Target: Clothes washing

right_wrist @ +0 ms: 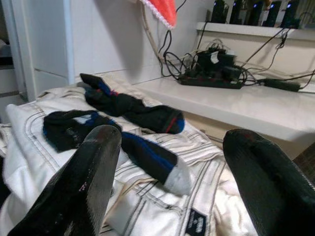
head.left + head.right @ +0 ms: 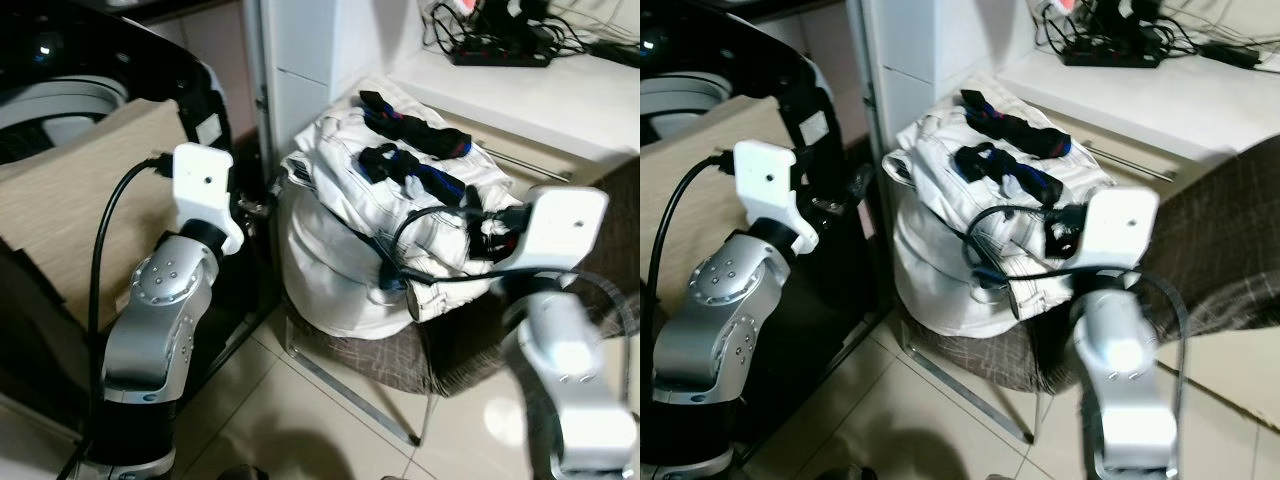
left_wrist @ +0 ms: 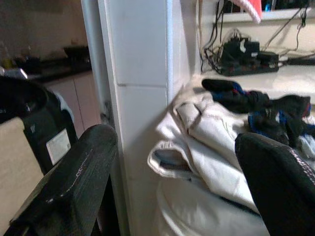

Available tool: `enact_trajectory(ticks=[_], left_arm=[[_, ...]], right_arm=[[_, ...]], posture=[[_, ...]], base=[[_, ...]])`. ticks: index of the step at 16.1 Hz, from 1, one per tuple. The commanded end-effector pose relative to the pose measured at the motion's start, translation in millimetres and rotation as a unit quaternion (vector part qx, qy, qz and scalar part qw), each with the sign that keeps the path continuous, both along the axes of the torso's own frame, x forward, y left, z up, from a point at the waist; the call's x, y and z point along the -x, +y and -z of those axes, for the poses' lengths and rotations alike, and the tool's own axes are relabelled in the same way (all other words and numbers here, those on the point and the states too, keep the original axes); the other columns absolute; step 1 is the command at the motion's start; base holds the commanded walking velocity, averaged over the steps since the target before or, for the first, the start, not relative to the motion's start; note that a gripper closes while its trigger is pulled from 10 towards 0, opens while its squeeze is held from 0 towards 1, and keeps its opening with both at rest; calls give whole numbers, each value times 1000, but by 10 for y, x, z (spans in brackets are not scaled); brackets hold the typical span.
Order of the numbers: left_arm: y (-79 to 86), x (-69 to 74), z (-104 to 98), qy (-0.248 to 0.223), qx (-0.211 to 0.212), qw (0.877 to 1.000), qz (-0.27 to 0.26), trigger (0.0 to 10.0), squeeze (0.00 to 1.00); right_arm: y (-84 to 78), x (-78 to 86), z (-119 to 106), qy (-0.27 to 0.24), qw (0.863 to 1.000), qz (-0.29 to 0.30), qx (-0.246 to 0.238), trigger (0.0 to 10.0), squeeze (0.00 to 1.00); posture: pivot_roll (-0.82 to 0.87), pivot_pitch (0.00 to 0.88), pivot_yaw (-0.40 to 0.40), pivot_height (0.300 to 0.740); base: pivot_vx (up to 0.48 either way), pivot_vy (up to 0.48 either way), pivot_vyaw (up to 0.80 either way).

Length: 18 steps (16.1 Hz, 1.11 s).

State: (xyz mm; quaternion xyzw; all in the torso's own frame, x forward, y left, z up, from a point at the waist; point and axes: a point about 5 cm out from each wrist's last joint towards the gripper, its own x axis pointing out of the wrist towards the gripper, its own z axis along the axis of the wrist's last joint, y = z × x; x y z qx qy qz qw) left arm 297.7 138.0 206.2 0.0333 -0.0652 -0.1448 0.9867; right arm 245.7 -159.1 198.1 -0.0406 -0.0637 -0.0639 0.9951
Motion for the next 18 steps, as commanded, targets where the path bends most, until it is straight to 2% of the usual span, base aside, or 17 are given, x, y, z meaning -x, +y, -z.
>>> enact_trajectory(ticks=[1,5,7,8,9,10,13,15,16,17,18], left_arm=[[-19,28,-18,4,-1,1000,10,10000,0],[78,83,127,6,-7,999,-38,10000,0],[-22,77,118,-2,-15,1000,-23,10000,0],[-42,84,60,-15,-1,1000,-17,10000,0],[-46,82,72,-12,3,1000,-16,10000,0],[-58,68,110,-10,-4,1000,-13,10000,0],[-118,-11,67,-26,-21,999,-4,10000,0],[-92,-50,24,-31,-27,999,-6,10000,0],[-62,-71,-1,-35,-28,999,-12,10000,0],[-41,-88,-15,-39,-29,999,-16,10000,0],[-30,-102,-37,-41,-28,999,-17,10000,0]], right_arm=[[-27,18,32,2,1000,17,-1,10000,0],[-12,54,103,18,1000,14,-16,10000,0],[48,-28,125,12,999,-50,-7,10000,0],[79,-74,82,1,998,-66,-9,10000,0],[87,-88,80,1,998,-69,-10,10000,0],[105,-114,101,7,997,-75,9,10000,0],[141,-140,184,19,996,-90,8,10000,0],[188,-145,183,27,992,-110,-56,10000,0],[192,-146,162,23,991,-113,-72,10000,0],[182,-149,145,17,991,-111,-77,10000,0],[124,-155,100,2,996,-81,-48,10000,0]], posture=[[-92,0,-10,740],[-112,1,-47,740],[-84,0,-68,740],[-80,1,-77,740],[-80,1,-77,740],[-78,0,-81,740],[-75,0,-81,740],[-79,7,-67,740],[-82,15,-55,740],[-79,7,-48,740],[-83,12,-24,740]], base=[[0,0,0],[0,0,0],[0,0,0],[292,0,0],[368,0,0],[382,0,0],[390,0,800],[396,0,0],[398,0,0],[398,0,0],[398,0,0]])
